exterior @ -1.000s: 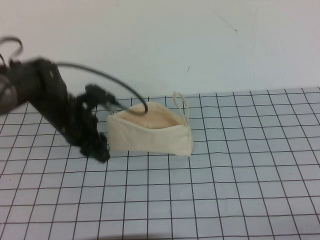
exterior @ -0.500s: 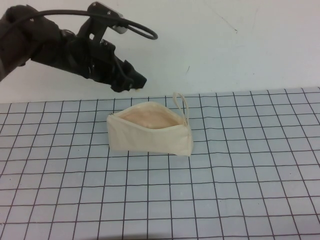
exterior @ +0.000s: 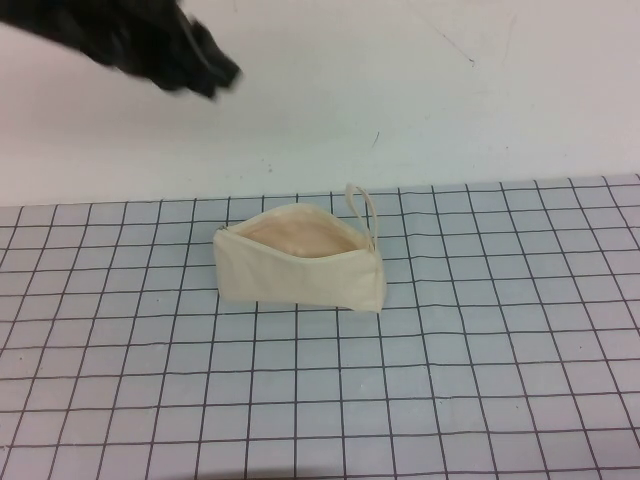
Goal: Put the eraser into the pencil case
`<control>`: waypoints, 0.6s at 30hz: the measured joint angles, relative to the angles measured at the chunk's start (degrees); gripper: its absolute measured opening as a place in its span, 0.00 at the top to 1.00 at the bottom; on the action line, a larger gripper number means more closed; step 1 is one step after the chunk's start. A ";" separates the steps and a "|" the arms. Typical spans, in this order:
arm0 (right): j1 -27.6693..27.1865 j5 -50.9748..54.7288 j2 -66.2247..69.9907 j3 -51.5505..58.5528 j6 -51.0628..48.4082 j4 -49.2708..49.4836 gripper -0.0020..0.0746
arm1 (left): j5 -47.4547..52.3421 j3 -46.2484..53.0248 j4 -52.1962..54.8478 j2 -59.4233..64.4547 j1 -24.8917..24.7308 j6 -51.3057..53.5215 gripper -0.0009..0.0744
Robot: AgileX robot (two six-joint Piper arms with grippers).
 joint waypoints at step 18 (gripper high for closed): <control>0.00 0.00 0.00 0.00 0.00 0.00 0.97 | -7.80 31.60 19.14 -50.74 0.00 -16.39 0.99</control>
